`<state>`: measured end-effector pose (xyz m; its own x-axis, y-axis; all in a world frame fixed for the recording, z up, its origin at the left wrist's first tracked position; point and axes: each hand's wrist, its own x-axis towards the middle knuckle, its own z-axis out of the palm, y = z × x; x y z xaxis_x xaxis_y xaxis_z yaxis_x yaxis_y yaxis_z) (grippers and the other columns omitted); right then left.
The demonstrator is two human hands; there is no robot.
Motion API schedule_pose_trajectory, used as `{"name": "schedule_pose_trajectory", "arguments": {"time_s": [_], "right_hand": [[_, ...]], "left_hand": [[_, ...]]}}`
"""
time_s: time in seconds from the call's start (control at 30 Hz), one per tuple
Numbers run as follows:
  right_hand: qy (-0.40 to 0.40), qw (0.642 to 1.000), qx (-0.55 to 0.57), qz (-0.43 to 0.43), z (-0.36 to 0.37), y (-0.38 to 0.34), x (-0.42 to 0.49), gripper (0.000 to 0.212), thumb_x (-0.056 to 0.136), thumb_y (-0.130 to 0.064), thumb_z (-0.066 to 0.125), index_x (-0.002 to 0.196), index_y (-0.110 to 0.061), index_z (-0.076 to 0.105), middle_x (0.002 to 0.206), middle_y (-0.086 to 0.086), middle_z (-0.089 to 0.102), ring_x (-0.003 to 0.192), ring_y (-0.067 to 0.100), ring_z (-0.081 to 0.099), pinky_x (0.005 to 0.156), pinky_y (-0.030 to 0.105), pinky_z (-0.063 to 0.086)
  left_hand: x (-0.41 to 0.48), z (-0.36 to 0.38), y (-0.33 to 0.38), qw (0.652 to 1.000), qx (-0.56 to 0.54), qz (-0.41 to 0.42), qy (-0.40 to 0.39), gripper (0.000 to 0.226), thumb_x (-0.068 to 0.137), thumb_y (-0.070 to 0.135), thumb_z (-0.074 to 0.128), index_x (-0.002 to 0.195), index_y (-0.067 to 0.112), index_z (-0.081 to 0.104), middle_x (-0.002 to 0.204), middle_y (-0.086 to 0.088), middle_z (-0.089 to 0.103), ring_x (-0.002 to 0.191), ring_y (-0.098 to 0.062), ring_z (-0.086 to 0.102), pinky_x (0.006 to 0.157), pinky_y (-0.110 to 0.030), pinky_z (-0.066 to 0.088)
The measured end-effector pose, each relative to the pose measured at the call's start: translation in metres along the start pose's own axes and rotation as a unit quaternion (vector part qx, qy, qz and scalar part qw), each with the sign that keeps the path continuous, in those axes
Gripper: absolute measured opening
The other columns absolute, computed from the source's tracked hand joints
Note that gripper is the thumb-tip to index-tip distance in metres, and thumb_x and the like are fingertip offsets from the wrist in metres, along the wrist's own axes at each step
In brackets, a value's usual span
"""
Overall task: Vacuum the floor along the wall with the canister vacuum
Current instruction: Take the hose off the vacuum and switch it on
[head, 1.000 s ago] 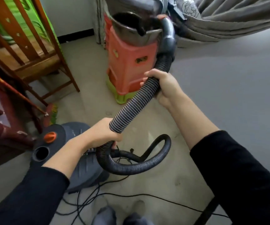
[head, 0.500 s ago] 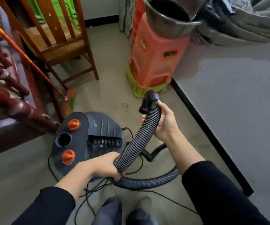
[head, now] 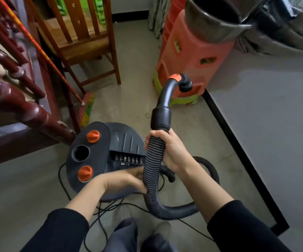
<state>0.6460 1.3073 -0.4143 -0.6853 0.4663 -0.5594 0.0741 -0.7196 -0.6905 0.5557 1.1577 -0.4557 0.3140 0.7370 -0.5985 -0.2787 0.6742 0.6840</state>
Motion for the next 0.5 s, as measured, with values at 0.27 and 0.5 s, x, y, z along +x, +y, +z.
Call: {"name": "schedule_pose_trajectory", "arguments": {"time_s": [0.27,0.5], "right_hand": [[0.033,0.979,-0.195,0.046,0.011,-0.002,0.026,0.054,0.058,-0.008,0.076,0.107,-0.004,0.055,0.09,0.013,0.063,0.076,0.023,0.064,0.067,0.036,0.051],[0.056,0.833,-0.542,-0.095,0.053,0.022,0.061,0.042,0.079,-0.013,0.073,0.117,-0.007,0.054,0.11,0.007,0.061,0.098,0.023,0.059,0.081,0.035,0.048]], "left_hand": [[0.016,0.023,0.015,0.978,0.074,0.076,0.18,0.028,0.08,0.006,0.068,0.072,0.032,0.063,0.067,0.019,0.066,0.068,0.004,0.06,0.063,-0.013,0.045],[-0.009,-0.011,-0.042,0.949,0.049,0.079,0.302,0.035,0.07,0.005,0.067,0.082,0.029,0.045,0.067,0.012,0.05,0.061,-0.003,0.049,0.056,-0.019,0.039]]}}
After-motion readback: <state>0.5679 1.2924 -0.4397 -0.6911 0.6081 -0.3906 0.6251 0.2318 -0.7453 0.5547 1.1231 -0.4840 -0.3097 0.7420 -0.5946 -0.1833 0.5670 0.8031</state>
